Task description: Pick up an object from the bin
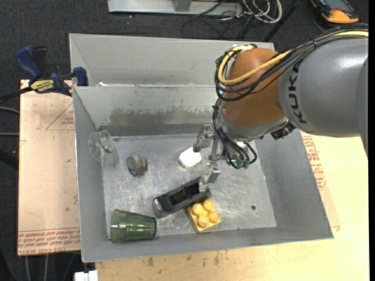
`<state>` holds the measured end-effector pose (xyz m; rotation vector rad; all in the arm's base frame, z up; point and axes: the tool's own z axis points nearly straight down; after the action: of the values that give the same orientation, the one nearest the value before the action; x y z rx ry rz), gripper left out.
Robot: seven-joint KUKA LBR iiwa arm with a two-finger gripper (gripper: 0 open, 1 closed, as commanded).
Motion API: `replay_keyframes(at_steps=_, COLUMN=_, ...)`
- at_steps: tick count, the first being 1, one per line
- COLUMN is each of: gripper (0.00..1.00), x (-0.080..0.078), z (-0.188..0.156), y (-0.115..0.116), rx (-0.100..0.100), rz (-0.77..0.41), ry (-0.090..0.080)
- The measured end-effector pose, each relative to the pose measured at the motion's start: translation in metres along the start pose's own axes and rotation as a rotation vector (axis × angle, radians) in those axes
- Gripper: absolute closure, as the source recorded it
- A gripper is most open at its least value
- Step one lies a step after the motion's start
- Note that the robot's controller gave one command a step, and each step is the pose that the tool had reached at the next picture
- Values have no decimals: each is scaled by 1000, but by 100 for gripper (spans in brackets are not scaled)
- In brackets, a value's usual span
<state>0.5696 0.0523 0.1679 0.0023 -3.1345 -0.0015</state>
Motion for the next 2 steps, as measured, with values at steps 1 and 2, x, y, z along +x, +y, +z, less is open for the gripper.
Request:
replay_keyframes(at_steps=1, gripper=0, x=-2, z=-5, y=0, rx=0, rz=1, ry=-8)
replay_keyframes(at_steps=2, gripper=0, x=12, z=13, y=-3, rx=0, rz=-60, ry=-17)
